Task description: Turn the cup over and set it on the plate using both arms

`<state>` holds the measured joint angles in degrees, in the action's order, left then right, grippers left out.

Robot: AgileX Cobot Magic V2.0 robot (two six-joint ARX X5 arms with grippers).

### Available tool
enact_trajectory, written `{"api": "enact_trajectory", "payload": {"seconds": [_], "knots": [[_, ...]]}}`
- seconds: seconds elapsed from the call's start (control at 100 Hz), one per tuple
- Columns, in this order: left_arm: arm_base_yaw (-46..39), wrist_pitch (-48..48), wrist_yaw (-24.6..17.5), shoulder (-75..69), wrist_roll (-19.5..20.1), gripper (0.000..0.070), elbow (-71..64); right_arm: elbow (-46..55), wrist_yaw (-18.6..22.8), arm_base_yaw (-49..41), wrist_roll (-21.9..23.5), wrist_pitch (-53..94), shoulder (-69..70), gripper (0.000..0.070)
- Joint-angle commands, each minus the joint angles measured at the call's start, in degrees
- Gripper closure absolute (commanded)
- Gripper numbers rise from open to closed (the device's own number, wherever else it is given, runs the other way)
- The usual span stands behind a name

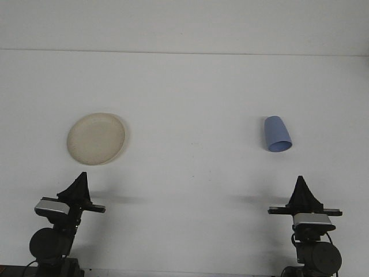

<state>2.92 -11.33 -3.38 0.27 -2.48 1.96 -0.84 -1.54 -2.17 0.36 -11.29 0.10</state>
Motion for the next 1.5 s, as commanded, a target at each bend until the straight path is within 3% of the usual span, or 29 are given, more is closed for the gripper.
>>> {"api": "enact_trajectory", "payload": {"seconds": [0.0,0.4,0.68,1.12,1.49], "knots": [[0.11,-0.72,-0.11,-0.09,0.26,0.0689,-1.11,0.13,-0.02,0.00,0.22,-0.70,-0.02,0.0698],[0.11,-0.72,-0.11,-0.09,0.26,0.0689,-1.11,-3.65,-0.04,0.00,0.26,1.68,0.00,0.0698],[0.11,-0.72,-0.11,-0.09,0.26,0.0688,-1.11,-17.84,-0.04,0.00,0.22,14.73,5.14,0.0698],[0.11,-0.72,-0.11,-0.09,0.26,0.0689,-1.11,-47.60,-0.02,0.00,-0.61,43.54,29.73,0.0699],[0.11,-0.72,-0.11,-0.09,0.26,0.0689,-1.11,-52.83,0.66,-0.11,0.00,52.50,39.36,0.0699]]}}
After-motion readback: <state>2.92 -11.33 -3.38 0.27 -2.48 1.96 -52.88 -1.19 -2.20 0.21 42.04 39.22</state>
